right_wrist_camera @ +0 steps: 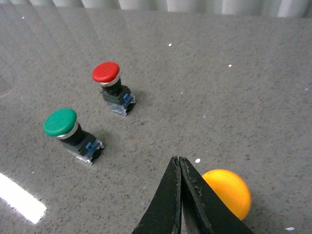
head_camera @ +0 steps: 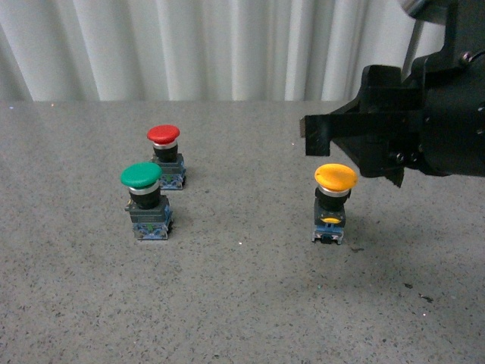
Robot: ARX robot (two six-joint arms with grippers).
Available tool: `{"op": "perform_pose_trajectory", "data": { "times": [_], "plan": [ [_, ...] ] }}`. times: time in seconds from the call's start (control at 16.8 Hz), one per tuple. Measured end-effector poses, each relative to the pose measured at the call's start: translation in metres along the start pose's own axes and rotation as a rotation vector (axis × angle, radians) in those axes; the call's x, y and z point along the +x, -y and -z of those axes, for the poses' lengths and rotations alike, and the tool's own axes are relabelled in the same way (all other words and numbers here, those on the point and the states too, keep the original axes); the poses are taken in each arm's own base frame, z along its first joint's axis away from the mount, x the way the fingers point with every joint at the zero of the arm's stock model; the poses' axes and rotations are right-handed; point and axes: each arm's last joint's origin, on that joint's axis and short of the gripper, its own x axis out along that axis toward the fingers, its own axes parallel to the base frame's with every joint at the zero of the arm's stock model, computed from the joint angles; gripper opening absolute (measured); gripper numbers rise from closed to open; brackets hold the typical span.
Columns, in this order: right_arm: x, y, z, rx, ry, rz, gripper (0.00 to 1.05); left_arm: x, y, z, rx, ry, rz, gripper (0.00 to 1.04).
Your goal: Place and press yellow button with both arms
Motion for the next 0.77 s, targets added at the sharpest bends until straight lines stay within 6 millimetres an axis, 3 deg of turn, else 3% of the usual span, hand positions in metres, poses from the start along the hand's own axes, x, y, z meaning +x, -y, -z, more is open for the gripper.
{"op": "perform_pose_trajectory", "data": {
  "times": [0.24,0.54,0.77],
  "plan": [
    [0.016,0.006,0.018,0.047,-0.063,-0.003,0.02,0.000,0.000,0.000,0.000,0.000,0.000,0.98],
    [0.018,0.017,0.006,0.075,-0.025,0.024,0.02,0.000,0.000,0.000,0.000,0.000,0.000,0.98],
    [0.025,0.022,0.015,0.101,-0.064,0.036,0.02,0.000,0.000,0.000,0.000,0.000,0.000,0.98]
  ]
}}
